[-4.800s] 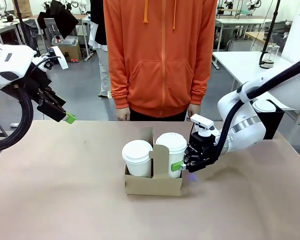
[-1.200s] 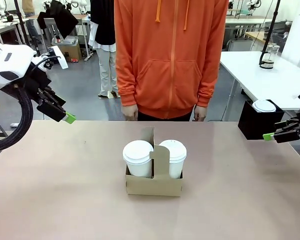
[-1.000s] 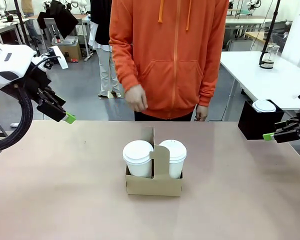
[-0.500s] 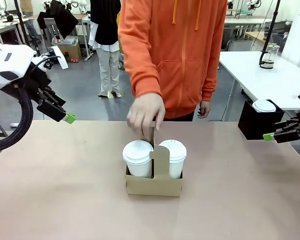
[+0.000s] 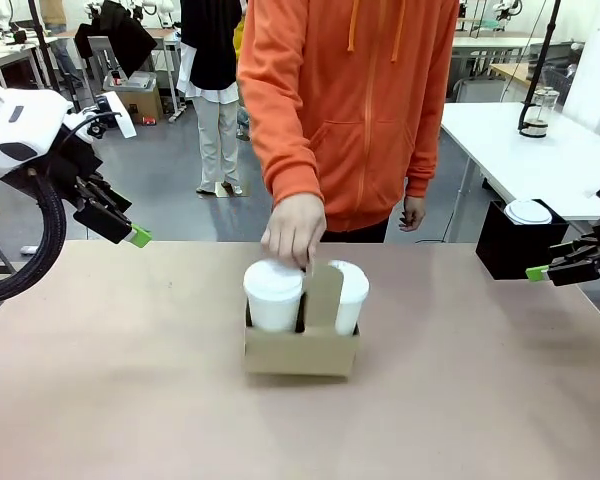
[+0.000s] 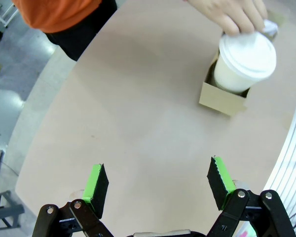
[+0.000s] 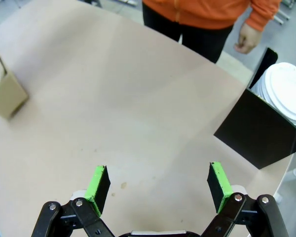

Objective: Pour a drink into a cup and package it in a carrier.
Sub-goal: Insert the held 600 ml Paper Cup into the Cup Carrier.

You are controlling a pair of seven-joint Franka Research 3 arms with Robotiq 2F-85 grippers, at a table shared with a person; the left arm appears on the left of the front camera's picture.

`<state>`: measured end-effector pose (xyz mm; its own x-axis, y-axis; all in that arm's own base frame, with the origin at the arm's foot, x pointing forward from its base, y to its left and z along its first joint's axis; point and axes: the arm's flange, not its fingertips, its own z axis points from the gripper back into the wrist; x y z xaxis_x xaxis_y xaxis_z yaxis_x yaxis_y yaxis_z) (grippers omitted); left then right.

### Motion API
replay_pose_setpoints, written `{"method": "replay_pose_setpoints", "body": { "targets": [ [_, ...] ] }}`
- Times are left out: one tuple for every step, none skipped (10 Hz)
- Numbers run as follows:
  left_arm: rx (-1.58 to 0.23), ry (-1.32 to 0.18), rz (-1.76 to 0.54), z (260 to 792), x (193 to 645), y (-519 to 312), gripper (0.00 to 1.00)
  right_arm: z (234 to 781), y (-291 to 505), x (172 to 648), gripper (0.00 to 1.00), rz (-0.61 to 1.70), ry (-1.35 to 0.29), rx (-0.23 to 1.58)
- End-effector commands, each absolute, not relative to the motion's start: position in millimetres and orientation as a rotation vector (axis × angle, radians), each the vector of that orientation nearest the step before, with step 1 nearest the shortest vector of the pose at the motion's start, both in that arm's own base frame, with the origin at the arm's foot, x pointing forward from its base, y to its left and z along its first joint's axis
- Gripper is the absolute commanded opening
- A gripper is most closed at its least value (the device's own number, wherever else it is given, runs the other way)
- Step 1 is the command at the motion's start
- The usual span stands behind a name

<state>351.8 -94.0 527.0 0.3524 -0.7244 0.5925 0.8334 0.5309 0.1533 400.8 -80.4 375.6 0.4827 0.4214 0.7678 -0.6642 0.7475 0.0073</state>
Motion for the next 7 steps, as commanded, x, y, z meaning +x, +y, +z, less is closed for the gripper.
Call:
{"method": "replay_pose_setpoints", "body": {
  "targets": [
    [-0.182, -0.652, -1.004, 528.1, 349.7, -93.3, 1.0, 376.6, -82.2, 400.6, 1.0, 0.681, -0.836, 0.305],
    [-0.182, -0.652, -1.004, 528.1, 349.7, -93.3, 1.0, 376.6, -82.2, 400.6, 1.0, 0.681, -0.836, 0.305],
    [-0.182, -0.652, -1.004, 528.1, 349.7, -93.3, 1.0, 376.6, -82.2, 400.6, 1.0, 0.681, -0.836, 0.305],
    [-0.182, -0.652, -1.004, 528.1, 349.7, -93.3, 1.0, 376.6, -82.2, 400.6, 1.0, 0.681, -0.836, 0.305],
    [-0.182, -0.652, -1.004, 528.1, 349.7, -93.3, 1.0, 376.6, -82.2, 400.6, 1.0, 0.681, -0.836, 0.305],
    [-0.182, -0.652, -1.004, 528.1, 349.7, -93.3, 1.0, 376.6, -82.2, 400.6, 1.0, 0.681, -0.836, 0.305],
    [-0.182, -0.652, -1.004, 528.1, 349.7, -93.3, 1.0, 376.6, -82.2, 400.6, 1.0, 0.681, -0.836, 0.305]
  ]
}}
